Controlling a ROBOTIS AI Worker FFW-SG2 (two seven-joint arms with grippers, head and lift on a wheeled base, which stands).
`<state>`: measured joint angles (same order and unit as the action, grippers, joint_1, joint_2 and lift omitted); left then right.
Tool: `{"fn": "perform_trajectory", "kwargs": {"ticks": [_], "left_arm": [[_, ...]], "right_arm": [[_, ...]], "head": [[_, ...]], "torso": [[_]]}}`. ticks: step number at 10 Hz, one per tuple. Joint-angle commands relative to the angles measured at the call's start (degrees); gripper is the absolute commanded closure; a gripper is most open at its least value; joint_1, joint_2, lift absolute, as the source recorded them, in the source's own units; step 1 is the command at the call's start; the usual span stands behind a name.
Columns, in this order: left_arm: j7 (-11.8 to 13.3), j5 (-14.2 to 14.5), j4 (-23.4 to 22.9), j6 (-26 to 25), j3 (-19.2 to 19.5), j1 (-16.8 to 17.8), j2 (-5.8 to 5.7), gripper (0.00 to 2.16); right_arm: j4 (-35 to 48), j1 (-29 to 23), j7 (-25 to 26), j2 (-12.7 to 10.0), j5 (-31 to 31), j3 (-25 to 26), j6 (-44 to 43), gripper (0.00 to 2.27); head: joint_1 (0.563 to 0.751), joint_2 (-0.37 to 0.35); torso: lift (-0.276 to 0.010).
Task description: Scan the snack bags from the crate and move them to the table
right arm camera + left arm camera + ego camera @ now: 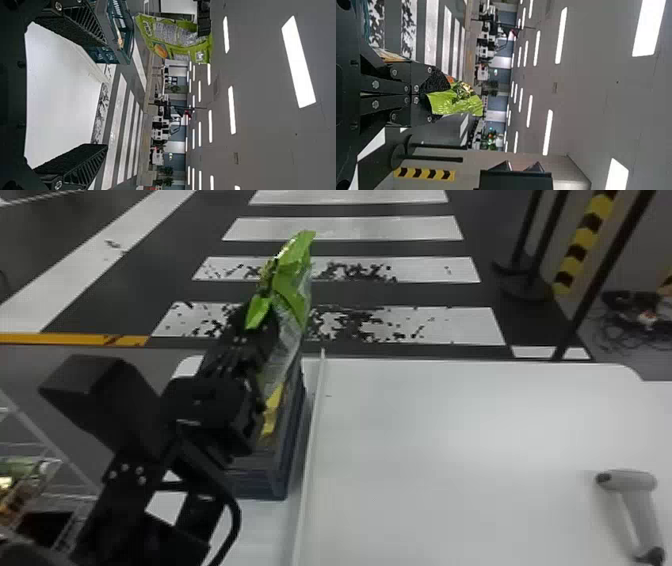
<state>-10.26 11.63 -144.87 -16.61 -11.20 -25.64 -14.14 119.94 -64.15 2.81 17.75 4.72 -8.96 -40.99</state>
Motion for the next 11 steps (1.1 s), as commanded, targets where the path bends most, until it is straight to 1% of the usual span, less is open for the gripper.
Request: {"fn": "perform_trajectory", "kwargs": {"ticks": [1,2,3,4,5,6,7,8,9,10,11], "left_arm": [[0.51,-0.38,0.55,-0.23,-4.62,1.12,-0.02,1.97],[1.03,-0.73,1.43,-0.41,-7.43,1.91,0.07,1.98],[1.56,-0.38,2.49,-0.76,-9.28,2.35,0.34,1.98],[2.79,0.32,3.72,-1.46,-10.51,2.70,0.60,1.97],[3.93,1.82,5.30,-1.99,-11.48,3.14,0.69,1.97],[5.08,2.17,7.15,-2.87,-12.44,3.85,0.86,1.97],[6.48,3.14,9.43,-4.10,-13.32,4.81,1.39,1.97],[8.86,7.00,12.07,-5.68,-13.32,5.78,2.18,1.97],[10.79,9.99,14.79,-6.21,-12.80,6.84,3.24,1.98],[12.11,12.01,17.60,-6.91,-12.71,8.07,4.03,1.97],[12.28,13.07,20.07,-7.09,-12.71,9.30,4.82,1.97]], "right_arm": [[-0.32,0.08,0.00,-0.08,-0.07,-0.01,0.00,0.09],[-0.41,0.08,0.00,-0.08,-0.15,-0.01,0.00,0.09],[-0.41,0.08,0.00,-0.08,-0.15,-0.01,-0.18,0.09],[-0.50,0.08,0.00,-0.08,-0.15,-0.01,-0.18,0.09],[-0.76,0.08,0.00,-0.17,-0.15,-0.01,-0.18,0.09],[-0.85,0.08,0.00,-0.26,-0.15,-0.09,-0.18,0.09],[-0.85,0.08,0.00,-0.43,-0.15,-0.09,-0.18,0.09],[-0.93,0.17,0.00,-0.52,-0.07,-0.18,-0.18,0.09],[-1.02,0.17,0.00,-0.52,-0.07,-0.27,-0.18,0.09],[-1.20,0.17,0.00,-0.61,-0.07,-0.27,-0.35,0.09],[-1.20,0.17,0.00,-0.61,-0.07,-0.27,-0.53,0.09]], "head": [[0.695,0.028],[0.695,-0.017],[0.695,-0.069],[0.695,-0.113],[0.695,-0.134],[0.695,-0.169],[0.695,-0.203],[0.695,-0.234],[0.695,-0.264],[0.695,-0.279],[0.695,-0.296]], "torso": [[-0.095],[-0.095],[-0.095],[-0.095],[-0.095],[-0.095],[-0.095],[-0.095],[-0.095],[-0.095],[-0.095]]}}
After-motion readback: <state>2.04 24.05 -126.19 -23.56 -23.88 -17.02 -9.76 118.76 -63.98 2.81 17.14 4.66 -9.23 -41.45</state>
